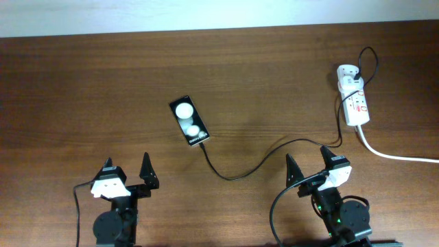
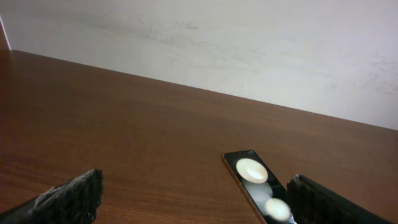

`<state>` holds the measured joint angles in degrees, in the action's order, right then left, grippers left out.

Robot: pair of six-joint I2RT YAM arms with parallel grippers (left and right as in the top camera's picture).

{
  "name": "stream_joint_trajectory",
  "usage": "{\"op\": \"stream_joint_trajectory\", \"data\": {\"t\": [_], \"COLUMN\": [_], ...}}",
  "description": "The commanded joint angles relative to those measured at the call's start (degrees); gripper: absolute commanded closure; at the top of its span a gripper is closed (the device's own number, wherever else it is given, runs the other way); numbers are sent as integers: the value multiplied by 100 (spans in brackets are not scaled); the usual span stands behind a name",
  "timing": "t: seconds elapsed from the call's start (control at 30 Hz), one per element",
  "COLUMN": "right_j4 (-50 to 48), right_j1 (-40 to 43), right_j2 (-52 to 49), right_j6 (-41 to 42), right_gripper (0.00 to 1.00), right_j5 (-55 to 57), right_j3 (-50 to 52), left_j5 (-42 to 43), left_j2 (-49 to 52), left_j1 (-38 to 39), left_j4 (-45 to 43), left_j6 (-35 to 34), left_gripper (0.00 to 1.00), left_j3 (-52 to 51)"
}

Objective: Plug charger to phone and switch on socket

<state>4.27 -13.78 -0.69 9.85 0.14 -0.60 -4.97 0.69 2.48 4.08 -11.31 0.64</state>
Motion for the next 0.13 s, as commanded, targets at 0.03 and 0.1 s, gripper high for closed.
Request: {"op": "stream_joint_trajectory", "data": {"t": [0.03, 0.1], "right_j4": [44, 44], "right_j1": [35, 35], "right_j2": [48, 48], "right_j6": [-59, -59], "right_gripper": [2, 1], "right_j5": [15, 15], "right_j3": [28, 28], "left_j5": [-85, -85], "left_j2": [-39, -39], "left_j1": [-31, -31], "left_j4": [11, 11], "left_j6": [116, 116], "left_gripper": [1, 1], "left_j3": [-15, -15]}}
